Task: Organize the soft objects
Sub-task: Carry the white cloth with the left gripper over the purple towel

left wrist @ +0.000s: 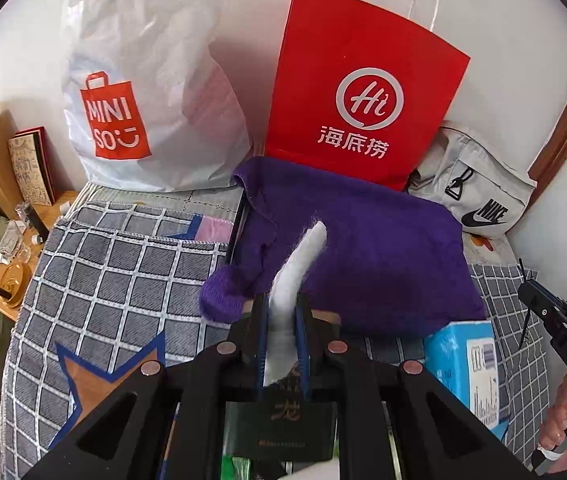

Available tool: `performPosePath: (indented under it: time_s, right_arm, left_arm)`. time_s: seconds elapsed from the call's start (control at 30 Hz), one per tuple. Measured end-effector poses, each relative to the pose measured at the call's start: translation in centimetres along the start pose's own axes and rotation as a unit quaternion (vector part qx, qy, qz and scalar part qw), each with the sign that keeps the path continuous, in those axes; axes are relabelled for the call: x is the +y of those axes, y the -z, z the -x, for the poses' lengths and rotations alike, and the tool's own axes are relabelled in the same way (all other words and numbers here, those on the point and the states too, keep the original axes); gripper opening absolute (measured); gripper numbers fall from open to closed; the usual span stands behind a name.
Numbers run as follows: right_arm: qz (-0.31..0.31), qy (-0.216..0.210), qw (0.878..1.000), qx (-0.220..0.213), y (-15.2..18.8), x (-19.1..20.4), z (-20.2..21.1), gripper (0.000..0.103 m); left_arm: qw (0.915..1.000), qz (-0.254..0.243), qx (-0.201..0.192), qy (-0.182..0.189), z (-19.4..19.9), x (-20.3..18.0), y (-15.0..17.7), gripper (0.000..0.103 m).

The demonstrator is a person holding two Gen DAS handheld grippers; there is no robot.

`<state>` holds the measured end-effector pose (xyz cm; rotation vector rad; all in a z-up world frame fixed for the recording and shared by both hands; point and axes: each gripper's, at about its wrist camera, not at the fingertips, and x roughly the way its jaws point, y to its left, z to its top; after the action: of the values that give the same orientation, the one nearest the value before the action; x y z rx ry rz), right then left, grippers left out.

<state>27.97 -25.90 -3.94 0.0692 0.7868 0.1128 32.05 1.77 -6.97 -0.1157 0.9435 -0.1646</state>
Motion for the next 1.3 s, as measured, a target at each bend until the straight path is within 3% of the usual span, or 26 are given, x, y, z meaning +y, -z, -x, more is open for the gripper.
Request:
performPosePath:
  time_s: [0.47, 0.73, 1.3]
  right_arm:
    - [0.015, 0.006, 0.999, 0.030, -3.5, -1.4, -6.5, 0.020]
    - [0.032, 0.003, 0.999, 0.042, -5.3, -1.7, -10.0, 0.020]
    - [0.031, 0.002, 0.992, 0.123, -3.5, -4.4, -17.4, 0.020]
  left_arm:
    - [0.9990, 0.022, 0.038, 0.005, -6.0, -0.6, -4.2, 0.013]
    - [0.9987, 0.008, 0.048, 0.011, -8.9, -1.7, -6.7, 0.013]
    - [0.9939, 0.052, 0.088, 0.043, -15.8, -1.3, -8.6, 0.013]
